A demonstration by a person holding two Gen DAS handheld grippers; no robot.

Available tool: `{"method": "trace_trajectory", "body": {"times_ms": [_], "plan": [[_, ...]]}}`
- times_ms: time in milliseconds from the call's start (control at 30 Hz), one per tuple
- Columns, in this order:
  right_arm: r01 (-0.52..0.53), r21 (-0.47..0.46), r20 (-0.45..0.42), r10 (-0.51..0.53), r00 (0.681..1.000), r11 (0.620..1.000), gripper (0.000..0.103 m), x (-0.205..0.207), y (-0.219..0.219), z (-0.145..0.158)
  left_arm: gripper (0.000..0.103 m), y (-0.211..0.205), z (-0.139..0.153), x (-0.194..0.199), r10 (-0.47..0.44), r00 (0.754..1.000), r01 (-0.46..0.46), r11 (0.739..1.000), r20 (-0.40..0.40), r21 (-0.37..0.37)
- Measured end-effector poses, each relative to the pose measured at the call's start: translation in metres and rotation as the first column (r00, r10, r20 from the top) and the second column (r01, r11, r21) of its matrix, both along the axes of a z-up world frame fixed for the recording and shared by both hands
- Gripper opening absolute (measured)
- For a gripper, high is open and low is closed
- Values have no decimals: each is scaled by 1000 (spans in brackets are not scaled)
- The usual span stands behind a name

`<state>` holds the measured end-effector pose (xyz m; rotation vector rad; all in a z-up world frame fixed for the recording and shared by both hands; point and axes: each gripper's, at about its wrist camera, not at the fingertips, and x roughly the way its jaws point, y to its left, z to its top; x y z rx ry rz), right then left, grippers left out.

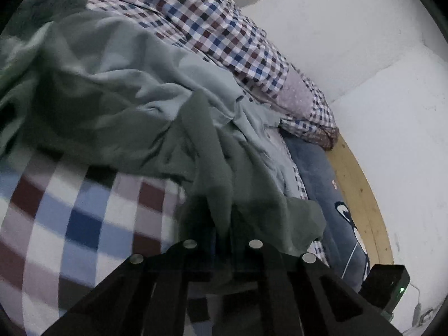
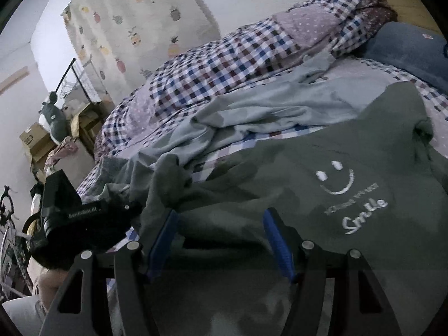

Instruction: Fold clothes

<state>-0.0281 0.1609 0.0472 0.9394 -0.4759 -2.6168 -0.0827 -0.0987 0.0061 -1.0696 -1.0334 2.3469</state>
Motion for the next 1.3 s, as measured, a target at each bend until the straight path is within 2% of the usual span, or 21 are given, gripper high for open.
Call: {"method": "trace_trajectory", "body": {"times_ms": [100, 233, 300, 433, 500, 533, 567, 600, 633, 700, 800, 867, 1000, 1100, 1200, 1267, 1300], "plan": [[-38, -15, -23, 38, 999, 999, 68, 2, -9, 4, 5, -4, 5, 29, 40, 999, -40, 999, -14, -12], [-139, -7, -68, 138, 988, 990, 68, 8, -32, 12, 5, 4, -10, 52, 13, 997, -11, 1000, 78, -26], [-177, 30, -65, 179, 982, 984, 68, 10, -46, 12, 5, 6, -16, 59, 6, 993, -2, 999, 120, -33], [-238, 79, -37, 242, 970, 968, 65, 11, -68, 3, 8, -1, -14, 70, 24, 987, -15, 998, 157, -56], [-269, 94, -19, 272, 962, 958, 57, 11, -75, 0, 17, -10, -9, 73, 45, 986, -37, 998, 158, -54], [-281, 105, -18, 284, 959, 954, 44, 11, -78, -1, 20, -18, -5, 73, 63, 986, -57, 997, 156, -42], [-293, 116, -16, 297, 955, 949, 27, 12, -80, -2, 28, -26, -1, 72, 75, 986, -72, 997, 148, -24], [-308, 130, -18, 313, 950, 942, 18, 14, -84, -2, 40, -33, 2, 72, 79, 988, -79, 997, 130, -5], [-328, 148, -24, 335, 942, 933, 5, 18, -88, -2, 45, -41, 8, 71, 83, 991, -84, 996, 101, 11], [-368, 183, -35, 380, 924, 912, 4, 25, -97, -2, 60, -52, 19, 70, 93, 995, -94, 995, 45, 29], [-463, 220, -48, 483, 874, 859, 2, 40, -111, -1, 68, -59, 30, 65, 68, 998, -67, 995, -12, 73], [-521, 248, -47, 548, 835, 816, 2, 49, -119, -1, 71, -54, 37, 57, 46, 998, -44, 998, -32, 47], [-636, 251, -17, 660, 751, 730, 0, 63, -134, -5, 72, -43, 43, 38, 31, 999, -32, 997, -21, -76], [-680, 258, 11, 702, 712, 686, 0, 70, -141, -11, 72, -44, 35, 32, 55, 998, -53, 991, 14, -123], [-669, 267, 26, 689, 725, 694, 1, 70, -139, -17, 72, -46, 26, 28, 50, 998, -45, 991, 34, -126], [-654, 253, 22, 672, 741, 713, 3, 66, -131, -17, 70, -42, 23, 23, 39, 999, -35, 989, 29, -141], [-641, 243, 13, 659, 752, 728, 4, 64, -126, -15, 56, -39, 21, 20, 35, 999, -29, 989, 38, -146]]}}
